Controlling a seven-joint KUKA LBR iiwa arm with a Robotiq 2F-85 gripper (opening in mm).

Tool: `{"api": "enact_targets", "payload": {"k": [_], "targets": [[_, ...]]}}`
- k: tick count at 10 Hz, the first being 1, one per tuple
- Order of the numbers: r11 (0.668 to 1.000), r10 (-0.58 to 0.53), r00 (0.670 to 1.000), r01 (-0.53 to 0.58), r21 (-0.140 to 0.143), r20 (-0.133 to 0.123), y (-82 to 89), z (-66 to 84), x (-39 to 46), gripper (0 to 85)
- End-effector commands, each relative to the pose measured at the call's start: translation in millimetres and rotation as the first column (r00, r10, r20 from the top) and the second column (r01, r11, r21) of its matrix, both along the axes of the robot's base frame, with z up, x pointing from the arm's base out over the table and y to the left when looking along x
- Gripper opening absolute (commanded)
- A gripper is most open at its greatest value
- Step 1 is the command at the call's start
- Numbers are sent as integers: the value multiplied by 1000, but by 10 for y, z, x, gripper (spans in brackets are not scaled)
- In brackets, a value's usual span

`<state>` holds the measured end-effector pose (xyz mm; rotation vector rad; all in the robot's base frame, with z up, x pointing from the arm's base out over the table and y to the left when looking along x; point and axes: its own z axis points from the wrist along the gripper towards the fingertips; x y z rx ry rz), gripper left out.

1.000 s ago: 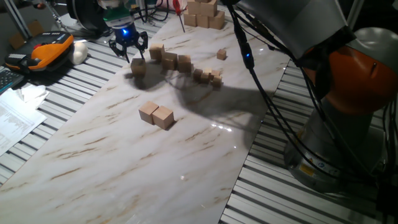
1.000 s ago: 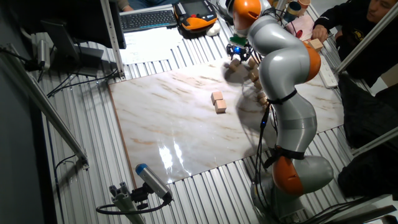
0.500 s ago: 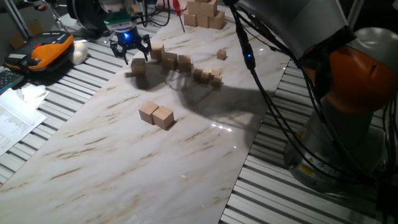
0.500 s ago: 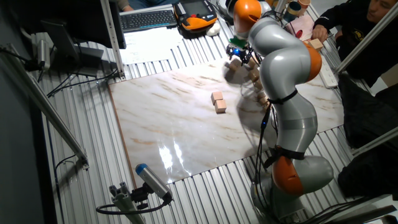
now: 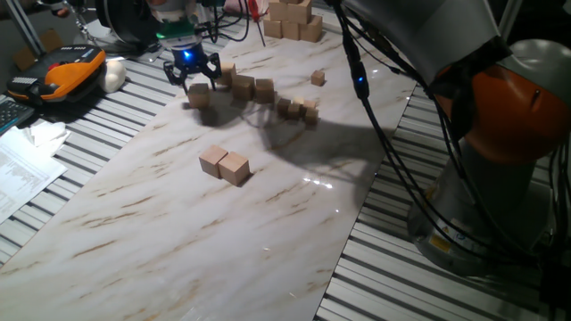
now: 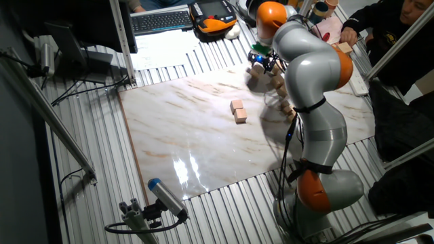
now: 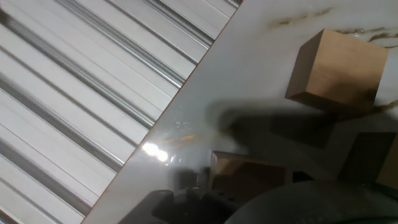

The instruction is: Stack the blocks into a pyramid shape

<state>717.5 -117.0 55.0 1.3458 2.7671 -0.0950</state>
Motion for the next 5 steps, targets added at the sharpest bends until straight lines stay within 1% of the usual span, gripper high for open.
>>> {"api": "enact_targets", "payload": {"k": [1, 2, 3, 5], "targets": [[1000, 12, 1000, -12, 5, -2, -11, -3, -5, 340], [999, 34, 999, -33, 11, -7, -16, -3, -7, 170], [998, 45, 999, -45, 47, 5, -23, 0, -12, 0], [998, 42, 999, -42, 41, -7, 5, 29, -9, 0]]}}
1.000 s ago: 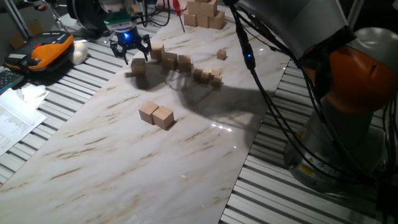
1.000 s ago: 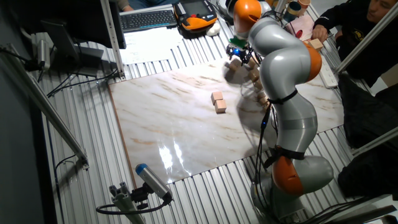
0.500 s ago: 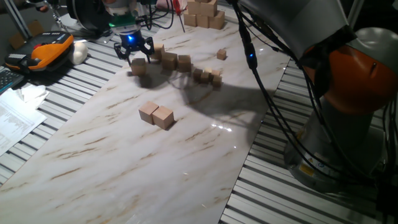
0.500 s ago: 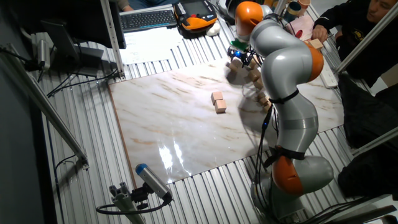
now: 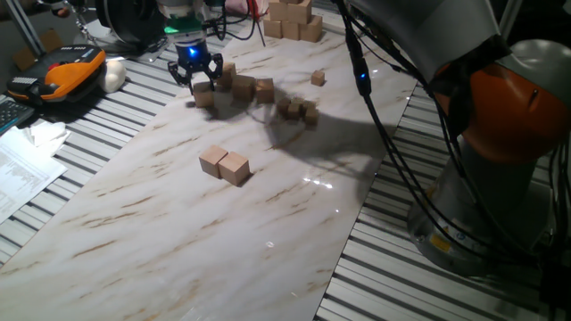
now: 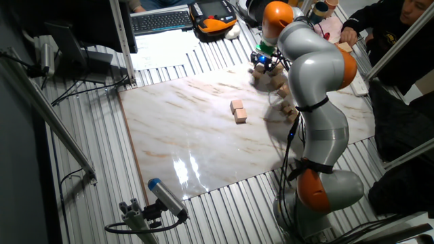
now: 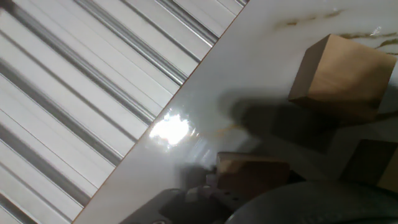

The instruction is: Stack the blocks into a pyramid shape

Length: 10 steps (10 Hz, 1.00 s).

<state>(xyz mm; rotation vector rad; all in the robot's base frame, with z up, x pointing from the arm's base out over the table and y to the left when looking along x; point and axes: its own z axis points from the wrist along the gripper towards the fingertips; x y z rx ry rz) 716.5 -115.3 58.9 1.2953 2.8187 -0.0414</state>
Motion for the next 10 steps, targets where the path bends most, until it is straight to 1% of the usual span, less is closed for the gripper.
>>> {"api": "enact_targets", "payload": {"k": [1, 2, 3, 4, 5, 6, 7, 8, 9, 10], "targets": [[1000, 15, 1000, -15, -5, 1, 28, 44, -4, 0], [999, 52, 999, -52, -3, 5, 73, 108, -30, 0], [996, 86, 996, -86, 9, 13, 120, 162, -56, 0], [990, 140, 990, -141, 24, 32, 190, 206, -89, 0], [978, 205, 978, -207, 33, 40, 279, 244, -128, 0], [960, 274, 960, -276, 41, 49, 392, 291, -185, 0], [947, 318, 946, -320, 32, 59, 499, 316, -243, 0], [934, 355, 933, -356, 16, 64, 610, 326, -303, 0], [923, 382, 921, -384, 7, 78, 713, 317, -377, 0], [914, 404, 910, -405, -14, 92, 828, 293, -456, 0]]}}
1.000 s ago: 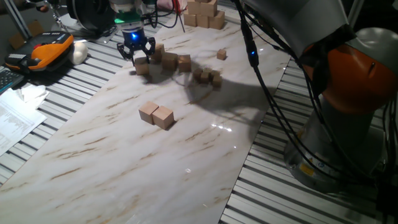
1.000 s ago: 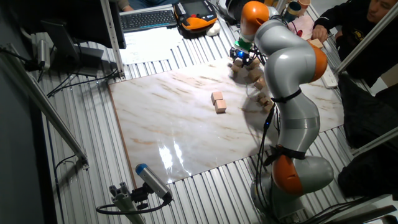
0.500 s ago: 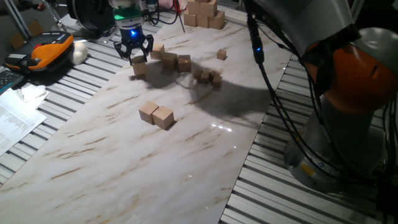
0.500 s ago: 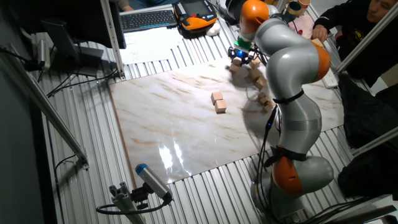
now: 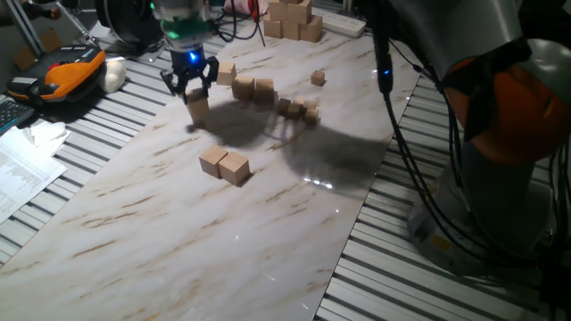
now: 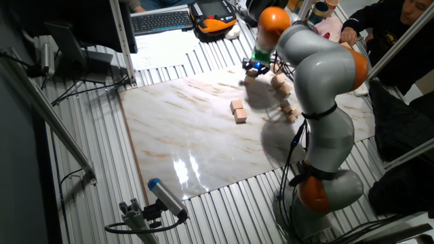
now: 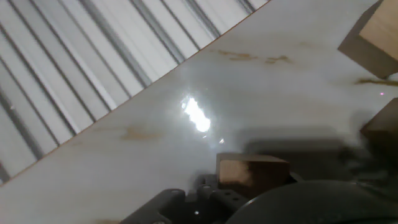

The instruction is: Stack the blocks into a pyramid shape

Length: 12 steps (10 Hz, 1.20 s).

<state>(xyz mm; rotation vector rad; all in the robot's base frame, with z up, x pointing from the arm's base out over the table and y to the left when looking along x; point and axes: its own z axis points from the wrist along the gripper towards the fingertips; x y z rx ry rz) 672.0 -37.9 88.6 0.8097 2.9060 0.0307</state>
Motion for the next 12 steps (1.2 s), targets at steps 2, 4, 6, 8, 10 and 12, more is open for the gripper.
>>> {"api": "enact_targets", "payload": {"k": [2, 4, 6, 8, 10, 12], "targets": [[994, 114, 993, -113, -2, 18, 223, -33, -113, 0], [993, 117, 993, -117, -15, 22, 367, -38, -193, 0], [992, 122, 992, -121, -28, 26, 424, -50, -222, 0], [983, 180, 983, -179, -31, 37, 424, -50, -222, 0], [945, 327, 943, -328, 7, 59, 424, -50, -222, 0], [890, 451, 891, -454, 53, 55, 424, -50, -222, 0]]}}
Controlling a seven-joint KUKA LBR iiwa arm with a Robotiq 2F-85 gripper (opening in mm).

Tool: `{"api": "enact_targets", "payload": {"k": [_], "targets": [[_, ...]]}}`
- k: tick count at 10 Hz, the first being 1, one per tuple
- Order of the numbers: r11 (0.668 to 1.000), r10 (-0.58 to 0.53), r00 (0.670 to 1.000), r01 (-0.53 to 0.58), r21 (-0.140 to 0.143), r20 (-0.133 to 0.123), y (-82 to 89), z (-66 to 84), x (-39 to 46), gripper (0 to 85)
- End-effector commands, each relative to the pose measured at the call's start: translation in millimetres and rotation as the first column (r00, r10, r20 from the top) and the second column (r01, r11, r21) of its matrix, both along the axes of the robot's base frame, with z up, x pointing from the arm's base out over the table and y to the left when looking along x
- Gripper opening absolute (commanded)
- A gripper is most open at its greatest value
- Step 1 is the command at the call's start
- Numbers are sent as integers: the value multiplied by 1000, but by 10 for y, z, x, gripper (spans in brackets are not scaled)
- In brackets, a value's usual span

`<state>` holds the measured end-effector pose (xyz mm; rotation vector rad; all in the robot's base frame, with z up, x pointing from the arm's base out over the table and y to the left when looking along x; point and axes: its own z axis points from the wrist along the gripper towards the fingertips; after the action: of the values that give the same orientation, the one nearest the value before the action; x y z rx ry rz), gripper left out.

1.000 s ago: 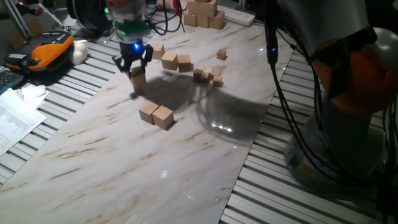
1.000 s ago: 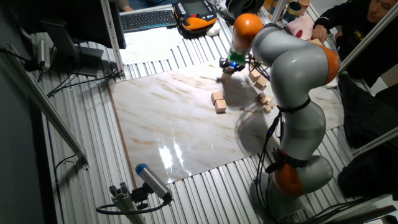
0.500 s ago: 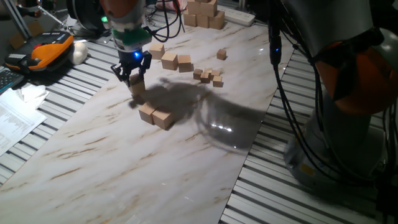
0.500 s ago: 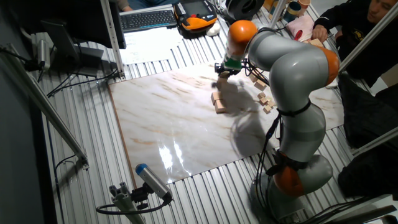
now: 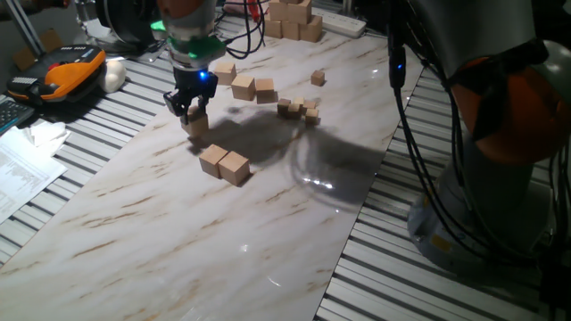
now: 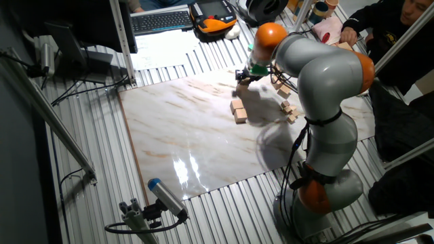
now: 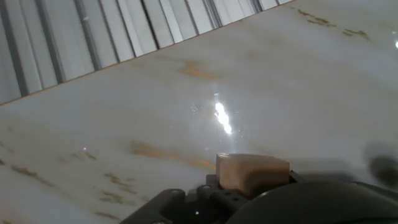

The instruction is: Stack the blocks into a pyramid shape

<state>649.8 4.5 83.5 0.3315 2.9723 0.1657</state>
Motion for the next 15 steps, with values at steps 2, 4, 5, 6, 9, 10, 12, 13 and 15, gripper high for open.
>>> {"api": "enact_targets", "payload": {"k": [2, 4, 5, 6, 9, 10, 12, 13, 15], "targets": [[991, 134, 991, -133, 15, -25, 0, 0, 0, 0], [995, 103, 994, -103, 0, -35, 85, -14, -17, 0], [996, 88, 995, -88, 7, -47, 203, 10, -17, 0], [997, 80, 995, -81, -4, -53, 289, 37, -45, 0], [998, 66, 997, -66, -10, -48, 499, -45, -162, 0], [998, 64, 997, -65, -10, -46, 557, -72, -197, 0], [998, 58, 996, -59, -6, -63, 643, -102, -256, 0], [997, 68, 996, -71, -34, -60, 680, -125, -286, 0], [995, 92, 994, -94, -43, -59, 705, -132, -333, 0]]}}
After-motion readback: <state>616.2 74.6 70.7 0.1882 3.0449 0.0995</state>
